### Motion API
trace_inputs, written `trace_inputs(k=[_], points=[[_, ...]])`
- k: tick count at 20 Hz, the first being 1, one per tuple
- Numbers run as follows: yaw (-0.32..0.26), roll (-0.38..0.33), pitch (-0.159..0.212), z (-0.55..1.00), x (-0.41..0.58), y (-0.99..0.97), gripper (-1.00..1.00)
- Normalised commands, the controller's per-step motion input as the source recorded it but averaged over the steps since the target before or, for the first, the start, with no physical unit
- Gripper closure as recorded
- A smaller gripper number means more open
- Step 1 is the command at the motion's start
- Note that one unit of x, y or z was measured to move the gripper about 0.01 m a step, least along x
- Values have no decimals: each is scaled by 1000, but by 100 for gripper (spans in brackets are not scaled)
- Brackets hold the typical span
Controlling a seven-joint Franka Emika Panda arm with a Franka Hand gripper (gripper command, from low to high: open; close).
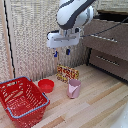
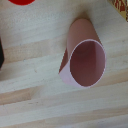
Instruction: Move your gripper in the direction of the red bowl and clutch it softly. Cautiously raise the red bowl up from the surface. Hover the red bowl above the basket and gently bring it down inside. Let go of the gripper's grasp when the red bowl is within the basket.
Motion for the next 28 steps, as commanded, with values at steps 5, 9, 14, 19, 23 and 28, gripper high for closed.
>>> trace_inputs(k=[5, 9, 14, 19, 23, 28], points=[[-127, -45, 0, -391, 91, 378, -100], [-165, -70, 7, -444, 202, 517, -100], [-144, -59, 1, -463, 198, 393, -100], [-28, -57, 0, -533, 204, 81, -100], [0, -20, 0, -490, 123, 0, -100], [0, -27, 0, -446, 72, 4, -100]])
